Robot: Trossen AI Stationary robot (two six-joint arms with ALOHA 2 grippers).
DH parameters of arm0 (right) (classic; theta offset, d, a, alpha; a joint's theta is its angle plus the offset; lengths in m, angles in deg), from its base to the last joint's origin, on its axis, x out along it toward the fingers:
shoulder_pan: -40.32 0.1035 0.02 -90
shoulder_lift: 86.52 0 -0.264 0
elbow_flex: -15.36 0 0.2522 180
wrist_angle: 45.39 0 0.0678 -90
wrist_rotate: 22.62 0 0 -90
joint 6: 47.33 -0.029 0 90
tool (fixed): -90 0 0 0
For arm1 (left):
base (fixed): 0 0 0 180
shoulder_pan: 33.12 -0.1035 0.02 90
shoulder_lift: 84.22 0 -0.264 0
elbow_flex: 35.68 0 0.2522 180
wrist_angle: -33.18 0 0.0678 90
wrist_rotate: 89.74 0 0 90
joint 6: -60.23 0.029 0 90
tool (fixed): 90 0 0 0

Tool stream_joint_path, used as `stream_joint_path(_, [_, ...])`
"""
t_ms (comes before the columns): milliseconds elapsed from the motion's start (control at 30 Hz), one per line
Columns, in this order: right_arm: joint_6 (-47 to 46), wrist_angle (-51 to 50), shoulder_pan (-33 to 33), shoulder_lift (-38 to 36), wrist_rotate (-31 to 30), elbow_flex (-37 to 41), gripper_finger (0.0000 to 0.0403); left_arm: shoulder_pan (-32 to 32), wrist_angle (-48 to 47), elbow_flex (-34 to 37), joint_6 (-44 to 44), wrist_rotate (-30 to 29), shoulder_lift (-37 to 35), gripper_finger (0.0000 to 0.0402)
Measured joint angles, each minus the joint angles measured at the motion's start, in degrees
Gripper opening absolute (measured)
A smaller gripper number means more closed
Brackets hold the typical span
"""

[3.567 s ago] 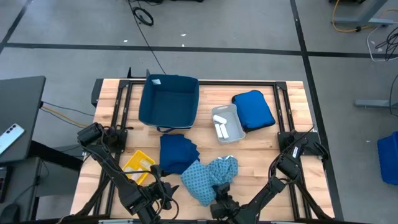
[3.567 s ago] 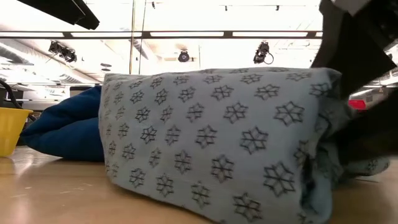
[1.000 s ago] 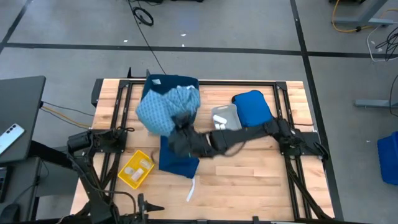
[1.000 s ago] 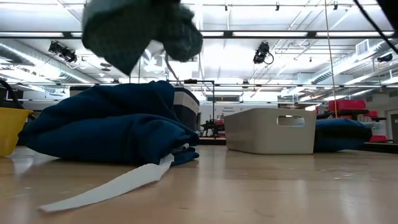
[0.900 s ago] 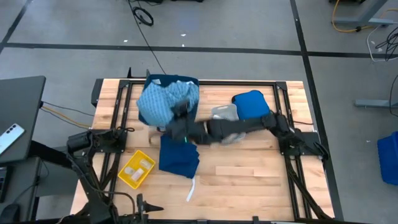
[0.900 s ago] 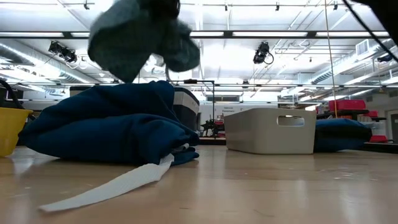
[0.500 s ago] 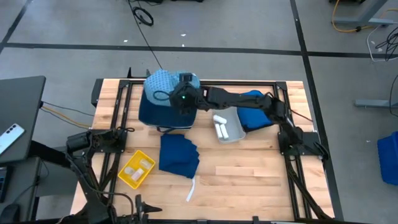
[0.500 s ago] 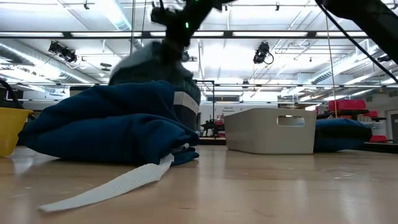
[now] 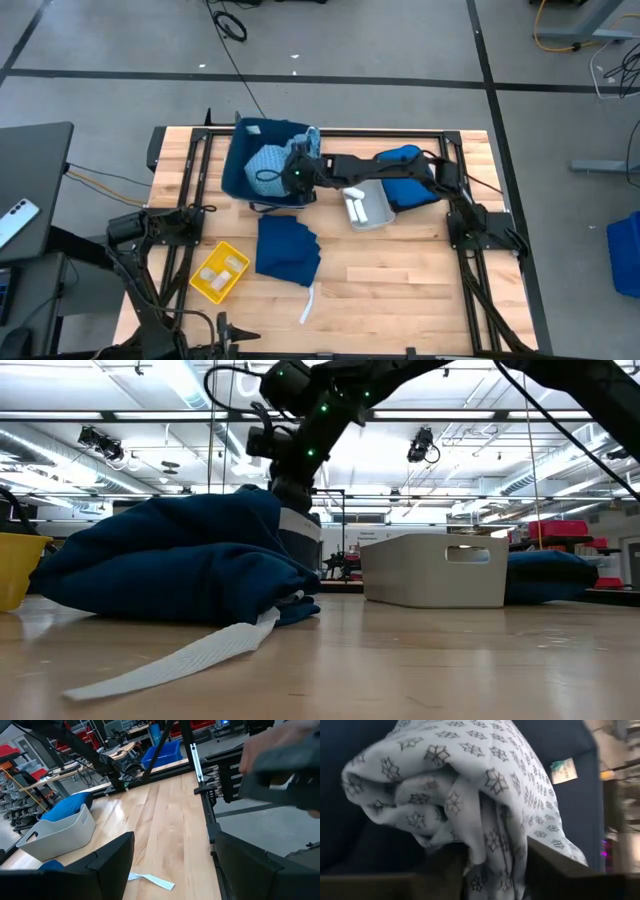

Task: Pick & place medical supplies in basket/bin
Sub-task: Put the gray patient gown into the blue bin, then put the blue patient gown into the blue bin

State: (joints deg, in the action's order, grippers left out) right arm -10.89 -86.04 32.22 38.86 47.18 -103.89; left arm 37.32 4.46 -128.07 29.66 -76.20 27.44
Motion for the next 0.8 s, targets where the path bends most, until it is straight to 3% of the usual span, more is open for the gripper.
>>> stream_joint_path(233, [5.9,2.8,4.6,-1.6,-11.6,0.3,0.0276,0.0,0.0,0.0,0.0,0.1,0.0,0.0279])
stream_joint_path(367, [8.2,3.0,8.2,-3.4,-19.0,0.2,0.0286,0.0,-0.3,0.0,-0.3,0.9,0.0,0.0279])
stream_joint_path(533, [6.8,-1.4,14.5,-5.8,-23.9,0.2,0.0287,0.0,-0.5,0.0,-0.3,1.0,0.0,0.0279])
stream_joint_path(667, [-0.5,-8.7,20.4,-7.8,-22.0,0.1,0.0288,0.2,-0.5,0.0,-0.2,0.6,0.0,0.0279])
stream_joint_path(800, [-11.9,-16.0,25.7,-8.0,-13.3,0.1,0.0288,0.5,-0.4,0.0,0.0,0.2,0.0,0.0279])
